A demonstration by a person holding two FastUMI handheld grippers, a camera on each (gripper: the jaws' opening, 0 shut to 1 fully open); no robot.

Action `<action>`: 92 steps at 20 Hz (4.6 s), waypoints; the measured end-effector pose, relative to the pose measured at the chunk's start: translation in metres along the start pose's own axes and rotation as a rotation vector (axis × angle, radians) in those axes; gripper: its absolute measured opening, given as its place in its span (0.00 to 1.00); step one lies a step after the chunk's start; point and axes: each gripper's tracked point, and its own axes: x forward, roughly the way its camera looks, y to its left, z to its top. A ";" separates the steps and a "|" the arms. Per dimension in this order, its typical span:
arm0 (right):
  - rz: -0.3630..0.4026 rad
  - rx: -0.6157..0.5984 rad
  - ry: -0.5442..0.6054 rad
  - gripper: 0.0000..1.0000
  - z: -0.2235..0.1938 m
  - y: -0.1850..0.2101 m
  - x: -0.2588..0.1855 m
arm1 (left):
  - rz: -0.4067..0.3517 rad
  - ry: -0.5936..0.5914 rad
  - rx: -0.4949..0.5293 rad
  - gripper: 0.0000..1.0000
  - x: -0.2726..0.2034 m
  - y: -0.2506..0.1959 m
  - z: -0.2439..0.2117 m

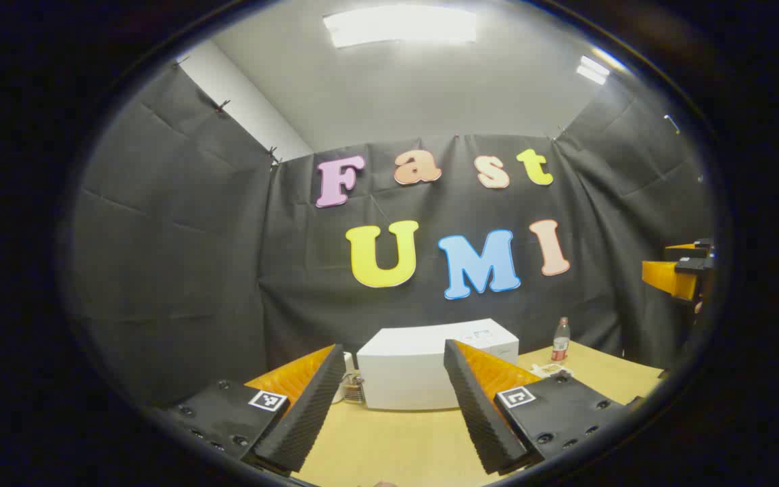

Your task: Open the microwave oven with the left hand, put the food in, and close the microwave oven.

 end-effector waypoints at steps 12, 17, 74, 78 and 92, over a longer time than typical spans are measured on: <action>0.014 -0.024 -0.023 0.96 -0.011 -0.040 0.001 | 0.038 -0.024 -0.006 0.99 -0.009 -0.034 0.016; 0.034 -0.015 -0.015 0.96 -0.024 -0.051 0.006 | 0.035 -0.028 0.020 0.99 0.007 -0.059 0.010; -0.168 -0.054 0.087 0.96 -0.038 -0.044 0.028 | -0.353 0.386 -0.037 0.09 0.211 -0.184 -0.274; -0.014 -0.035 0.090 0.97 -0.043 -0.018 0.015 | -0.283 0.394 -0.025 0.08 0.173 -0.149 -0.272; 0.130 0.000 0.114 0.96 -0.041 0.089 0.005 | -0.244 0.414 -0.025 0.09 0.099 -0.021 -0.275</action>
